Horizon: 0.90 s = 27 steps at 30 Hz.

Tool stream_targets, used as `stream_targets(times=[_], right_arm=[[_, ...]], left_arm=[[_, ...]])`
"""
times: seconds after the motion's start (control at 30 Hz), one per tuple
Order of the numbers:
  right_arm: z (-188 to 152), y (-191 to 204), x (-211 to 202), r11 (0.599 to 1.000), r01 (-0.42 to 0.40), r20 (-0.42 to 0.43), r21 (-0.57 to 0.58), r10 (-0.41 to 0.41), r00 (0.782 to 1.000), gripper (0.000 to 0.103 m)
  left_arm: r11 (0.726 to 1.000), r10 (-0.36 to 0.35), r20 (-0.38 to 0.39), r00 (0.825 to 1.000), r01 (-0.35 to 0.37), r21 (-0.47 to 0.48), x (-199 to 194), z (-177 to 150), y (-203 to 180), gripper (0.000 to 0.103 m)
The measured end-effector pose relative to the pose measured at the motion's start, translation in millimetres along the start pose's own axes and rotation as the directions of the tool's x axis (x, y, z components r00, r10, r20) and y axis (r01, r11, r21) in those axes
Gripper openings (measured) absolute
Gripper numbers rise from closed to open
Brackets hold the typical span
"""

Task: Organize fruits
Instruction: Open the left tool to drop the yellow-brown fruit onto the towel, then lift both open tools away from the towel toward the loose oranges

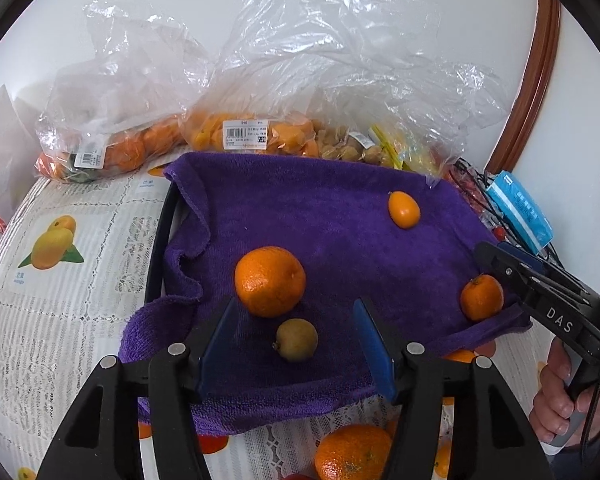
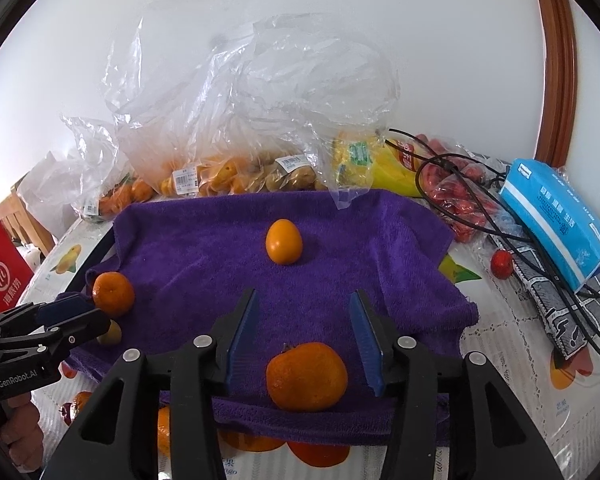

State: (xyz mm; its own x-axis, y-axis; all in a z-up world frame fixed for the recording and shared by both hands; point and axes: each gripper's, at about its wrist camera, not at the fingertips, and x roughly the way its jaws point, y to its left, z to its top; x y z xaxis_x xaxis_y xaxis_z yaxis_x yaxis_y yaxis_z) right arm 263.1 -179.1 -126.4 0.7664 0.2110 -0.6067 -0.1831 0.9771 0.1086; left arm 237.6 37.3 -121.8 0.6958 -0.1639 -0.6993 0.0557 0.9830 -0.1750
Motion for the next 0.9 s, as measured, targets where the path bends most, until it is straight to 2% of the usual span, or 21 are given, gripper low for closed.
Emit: stream_targets(times=[0.07,0.17,0.33,0.5,0.67,0.73,0.8,0.9], right_arm=[[0.4,0.4,-3.0,1.0,-0.004,0.013,0.0,0.004,1.0,0.06],[0.5,1.5,-7.0,1.0,0.008,0.023,-0.001,-0.008,1.0,0.066],[0.0,8.4,-12.6,0.999,0.027,0.028,-0.029,-0.027,0.999,0.067],[-0.2,20.5,-24.4,0.999,-0.022,0.041,-0.032,0.023,0.999,0.067],[-1.8,29.9,-42.4,0.998,0.029,0.06,-0.053,-0.025,0.998,0.067],[-3.8,27.8,-49.6,0.998,0.043,0.064,-0.043,-0.04,0.997,0.067],[-8.2,24.1,-56.1,0.999,0.038,0.048,-0.024,-0.037,0.998,0.067],[-19.6,18.6,-60.5,1.0,-0.019,-0.007,0.019,0.019,1.0,0.067]], left_arm=[[1.0,0.002,0.01,1.0,-0.002,-0.004,-1.6,0.5,0.7,0.058],[1.0,0.018,0.011,1.0,-0.018,-0.015,-1.8,1.6,1.8,0.058],[1.0,0.028,0.047,0.999,-0.028,-0.011,-7.7,0.6,0.2,0.058],[0.999,0.051,0.09,0.995,-0.051,-0.007,-17.2,0.7,-2.8,0.058],[0.998,0.062,0.107,0.992,-0.062,-0.009,-23.4,2.6,-1.1,0.058],[0.999,0.045,0.101,0.994,-0.043,-0.022,-24.4,3.5,1.0,0.058],[0.999,0.039,0.093,0.995,-0.036,-0.031,-25.2,3.3,2.3,0.058],[0.999,0.043,0.099,0.994,-0.041,-0.022,-28.2,2.7,1.5,0.058]])
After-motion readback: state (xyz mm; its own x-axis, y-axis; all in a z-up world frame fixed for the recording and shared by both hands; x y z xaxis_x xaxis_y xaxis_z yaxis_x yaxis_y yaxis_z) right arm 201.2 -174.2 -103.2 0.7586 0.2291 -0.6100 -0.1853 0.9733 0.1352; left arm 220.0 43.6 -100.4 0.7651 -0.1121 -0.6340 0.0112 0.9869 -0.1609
